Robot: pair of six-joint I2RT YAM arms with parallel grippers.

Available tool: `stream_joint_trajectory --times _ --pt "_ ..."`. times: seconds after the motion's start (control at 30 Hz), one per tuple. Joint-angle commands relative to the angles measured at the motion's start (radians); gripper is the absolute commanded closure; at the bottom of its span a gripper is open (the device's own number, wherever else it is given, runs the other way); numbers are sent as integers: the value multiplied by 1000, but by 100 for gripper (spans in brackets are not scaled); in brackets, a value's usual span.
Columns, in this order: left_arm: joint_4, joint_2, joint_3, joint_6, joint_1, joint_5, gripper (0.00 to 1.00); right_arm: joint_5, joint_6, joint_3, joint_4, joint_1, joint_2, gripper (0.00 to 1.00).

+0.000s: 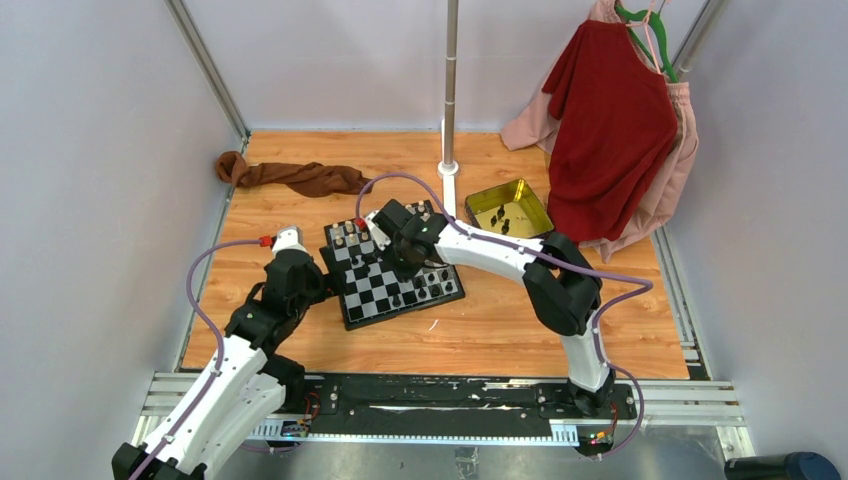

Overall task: Set up the chess pieces on the board
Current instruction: Place the chess piece on the chessboard.

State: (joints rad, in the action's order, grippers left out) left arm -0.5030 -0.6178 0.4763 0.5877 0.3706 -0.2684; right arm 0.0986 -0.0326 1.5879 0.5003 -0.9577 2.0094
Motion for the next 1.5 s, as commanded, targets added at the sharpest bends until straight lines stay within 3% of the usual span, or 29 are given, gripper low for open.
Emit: stream_joint_trajectory --times 0.0,0.5,1.47 --pt "-1 10 -7 7 10 11 1 -41 -19 -45 2 -31 -57 100" --pt "3 13 -8 5 10 27 1 -60 -53 -112 -32 -42 -72 100" --pt "27 -1 -15 -6 10 44 1 -72 -62 -83 -40 -41 -5 100"
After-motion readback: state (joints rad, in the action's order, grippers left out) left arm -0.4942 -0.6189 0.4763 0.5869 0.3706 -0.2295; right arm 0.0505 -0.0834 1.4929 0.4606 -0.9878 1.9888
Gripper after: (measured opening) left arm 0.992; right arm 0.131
